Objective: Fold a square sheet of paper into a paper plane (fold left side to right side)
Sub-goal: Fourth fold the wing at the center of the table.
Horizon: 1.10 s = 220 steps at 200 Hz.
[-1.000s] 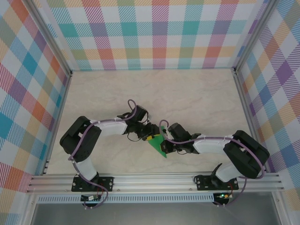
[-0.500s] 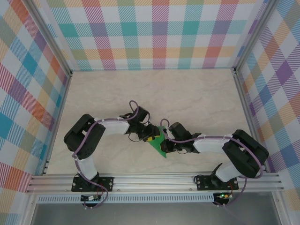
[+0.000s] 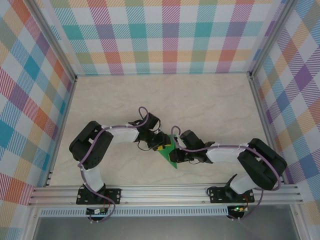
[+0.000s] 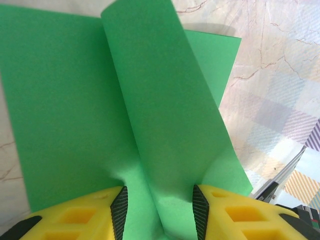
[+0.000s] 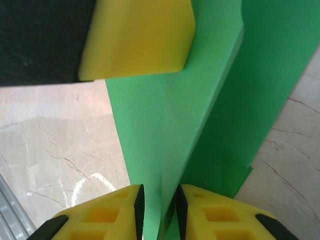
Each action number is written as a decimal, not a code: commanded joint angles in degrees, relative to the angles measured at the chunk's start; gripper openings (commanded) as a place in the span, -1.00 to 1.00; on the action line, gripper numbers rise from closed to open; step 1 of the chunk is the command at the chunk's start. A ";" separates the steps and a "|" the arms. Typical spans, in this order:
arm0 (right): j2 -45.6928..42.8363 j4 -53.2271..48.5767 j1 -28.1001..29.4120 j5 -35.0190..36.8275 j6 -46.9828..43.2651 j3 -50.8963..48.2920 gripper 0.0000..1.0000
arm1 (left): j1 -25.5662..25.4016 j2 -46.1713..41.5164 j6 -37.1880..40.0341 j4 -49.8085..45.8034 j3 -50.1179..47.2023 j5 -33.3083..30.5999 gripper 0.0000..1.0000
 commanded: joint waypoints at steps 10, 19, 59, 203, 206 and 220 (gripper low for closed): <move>-3.45 -3.69 -0.94 -0.17 0.24 0.67 -0.40 | -0.58 2.43 1.02 -4.07 0.17 -3.01 -0.17; -4.56 -4.23 -1.24 -0.39 0.20 0.67 -0.37 | -0.59 2.49 1.08 -4.09 0.27 -3.01 -0.17; -9.61 -6.25 -5.06 -4.15 0.28 0.45 -0.31 | -0.58 2.31 1.39 -4.27 0.36 -3.01 -0.17; 2.01 1.90 -14.52 -18.21 3.62 5.27 -0.52 | -0.59 2.06 1.48 -4.31 0.63 -2.66 -0.18; 2.20 1.85 -14.45 -18.21 3.50 5.41 -0.52 | -0.57 2.06 1.47 -4.27 0.60 -2.66 -0.18; 2.93 1.74 -14.47 -18.17 3.37 5.74 -0.54 | -0.57 2.14 1.47 -4.10 0.55 -2.57 -0.18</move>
